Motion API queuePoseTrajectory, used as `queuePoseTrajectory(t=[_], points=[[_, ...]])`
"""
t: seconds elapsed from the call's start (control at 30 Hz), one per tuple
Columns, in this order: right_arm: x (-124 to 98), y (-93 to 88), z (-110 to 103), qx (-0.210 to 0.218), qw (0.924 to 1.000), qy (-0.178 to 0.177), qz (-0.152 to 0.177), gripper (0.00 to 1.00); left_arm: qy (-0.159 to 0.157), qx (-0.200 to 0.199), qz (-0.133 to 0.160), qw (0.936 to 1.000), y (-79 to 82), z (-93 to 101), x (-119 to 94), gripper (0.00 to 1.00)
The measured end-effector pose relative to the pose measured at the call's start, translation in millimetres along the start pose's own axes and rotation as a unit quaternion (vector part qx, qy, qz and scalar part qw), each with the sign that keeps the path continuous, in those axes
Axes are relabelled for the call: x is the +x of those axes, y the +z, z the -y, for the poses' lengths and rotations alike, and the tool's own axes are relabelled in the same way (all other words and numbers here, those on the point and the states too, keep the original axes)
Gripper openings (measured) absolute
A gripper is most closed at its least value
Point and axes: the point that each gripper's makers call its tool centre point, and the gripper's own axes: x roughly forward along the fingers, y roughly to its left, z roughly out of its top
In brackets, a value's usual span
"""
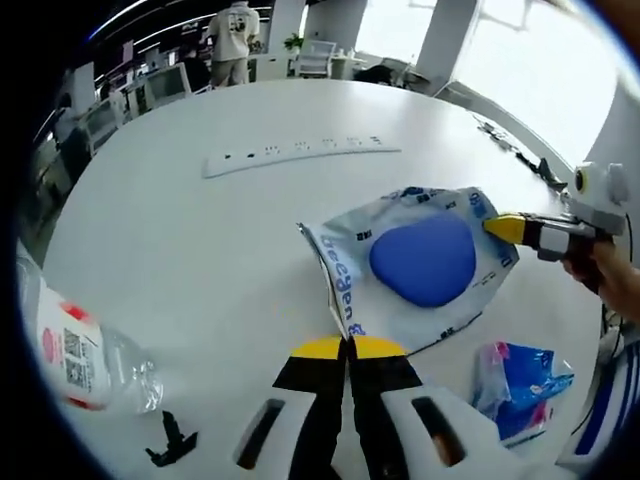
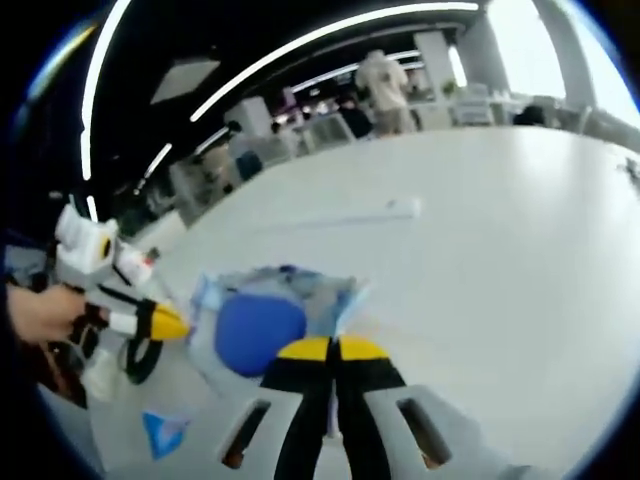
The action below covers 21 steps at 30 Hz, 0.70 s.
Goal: Arrange the tabletop items into an orderly group along one side of the table until the central work area is clear of visible clutter.
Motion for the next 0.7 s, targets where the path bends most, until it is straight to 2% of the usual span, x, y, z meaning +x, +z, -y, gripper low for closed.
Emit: queuePoseTrajectory(t=[0.43,0.53,0.6,0.67,0.7], points=[[4.1,-4.2,-0.5,-0.018,0.9998,-0.005,-0.008,0.00,0.010,-0.004,-0.003,0.9999,-2.4,-2.9,-1.3,0.00],[4.2,-4.8,-1.0,-0.036,0.9992,-0.012,-0.015,0.00,0.014,-0.003,-0.002,0.9999,-2.6,-2.9,-1.6,0.00],[4.6,-5.6,0.1,-0.066,0.9974,-0.023,-0.019,0.03,0.020,0.009,0.005,0.9998,-1.8,-2.0,-2.3,0.01],[5.9,-8.5,-4.4,-0.097,0.9948,-0.018,-0.025,0.09,0.019,0.008,0.016,0.9997,0.9,-0.8,-2.9,0.08],[5.7,-10.3,-5.5,-0.107,0.9936,-0.018,-0.028,0.16,0.023,0.000,0.040,0.9990,8.7,-2.2,-3.2,0.18]])
